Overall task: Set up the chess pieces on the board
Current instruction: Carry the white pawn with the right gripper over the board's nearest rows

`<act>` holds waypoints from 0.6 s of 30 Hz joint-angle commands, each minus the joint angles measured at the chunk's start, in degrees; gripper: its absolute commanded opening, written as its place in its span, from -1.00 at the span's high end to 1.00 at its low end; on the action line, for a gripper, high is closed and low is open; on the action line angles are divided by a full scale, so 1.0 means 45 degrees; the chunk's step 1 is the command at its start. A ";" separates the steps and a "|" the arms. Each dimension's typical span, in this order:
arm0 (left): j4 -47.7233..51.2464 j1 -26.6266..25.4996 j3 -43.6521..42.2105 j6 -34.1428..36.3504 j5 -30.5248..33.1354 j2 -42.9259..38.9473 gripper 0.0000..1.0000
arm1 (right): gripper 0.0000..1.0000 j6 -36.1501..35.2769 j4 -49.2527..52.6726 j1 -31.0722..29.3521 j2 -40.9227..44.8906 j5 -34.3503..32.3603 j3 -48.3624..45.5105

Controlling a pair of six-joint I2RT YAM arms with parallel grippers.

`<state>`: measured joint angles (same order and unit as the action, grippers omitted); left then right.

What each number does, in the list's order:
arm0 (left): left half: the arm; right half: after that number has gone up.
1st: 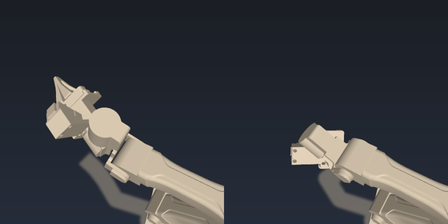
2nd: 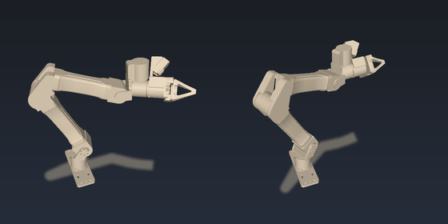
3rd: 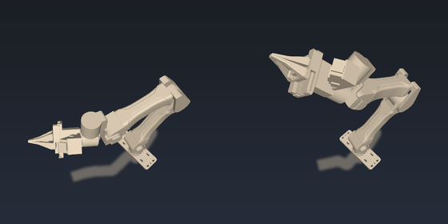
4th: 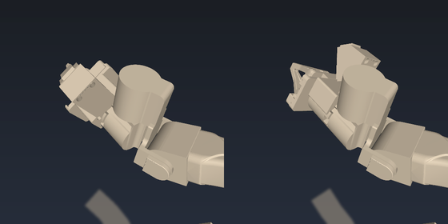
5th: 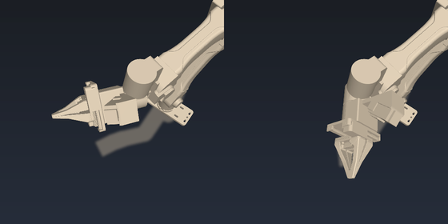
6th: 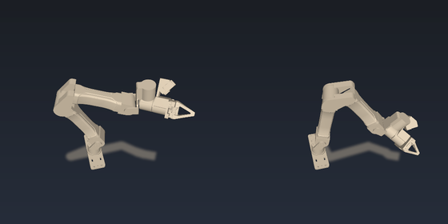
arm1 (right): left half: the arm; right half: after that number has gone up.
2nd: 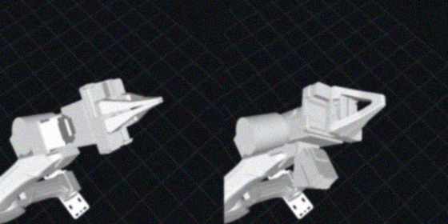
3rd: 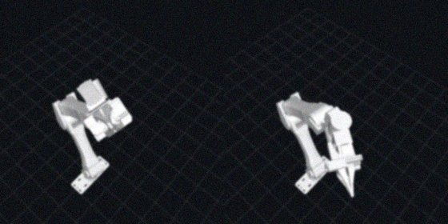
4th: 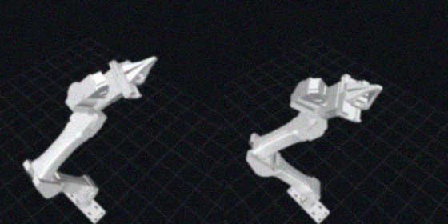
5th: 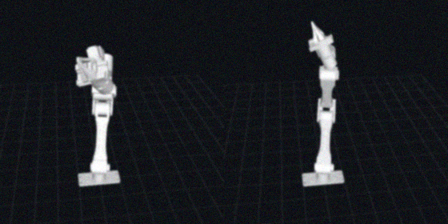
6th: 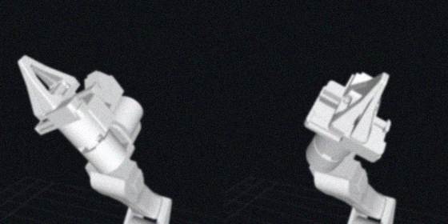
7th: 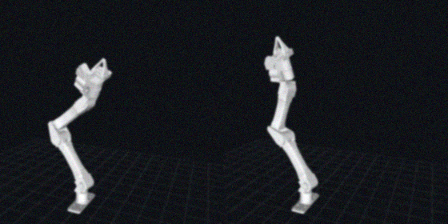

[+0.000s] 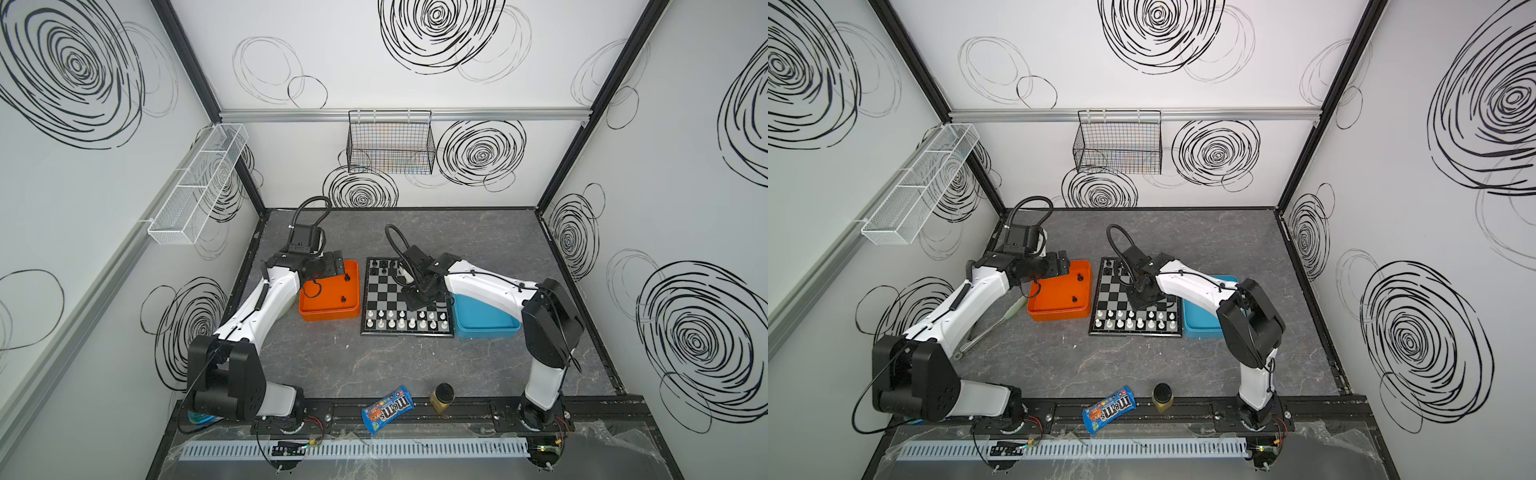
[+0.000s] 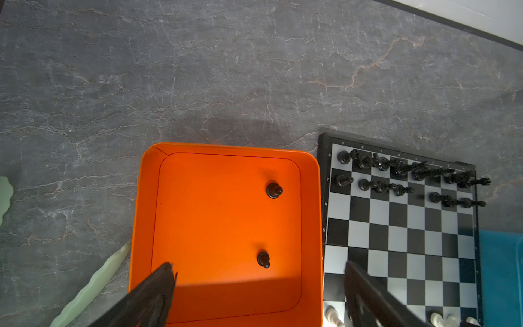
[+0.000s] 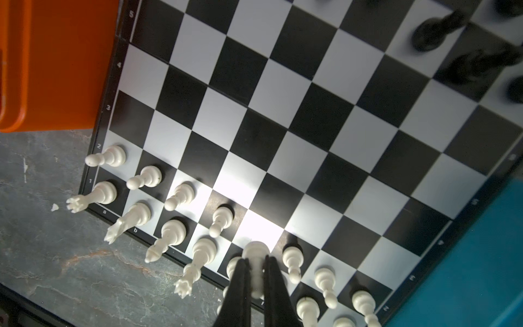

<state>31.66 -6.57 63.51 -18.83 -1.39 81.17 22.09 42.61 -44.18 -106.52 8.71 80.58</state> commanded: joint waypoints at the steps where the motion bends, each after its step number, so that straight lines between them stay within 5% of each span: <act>1: -0.0160 0.0190 -0.0185 0.0117 -0.0102 -0.0342 -0.92 | 0.86 0.0019 0.0316 -0.0084 -0.0299 -0.0056 0.0114; 18: -0.0381 0.0278 -0.0399 0.0122 -0.0269 -0.0238 -0.92 | 0.86 -0.0156 0.0707 -0.0258 -0.0860 0.0379 0.0085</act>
<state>31.53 -5.89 62.15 -18.83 -2.13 81.17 21.87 43.48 -44.75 -108.95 10.17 80.58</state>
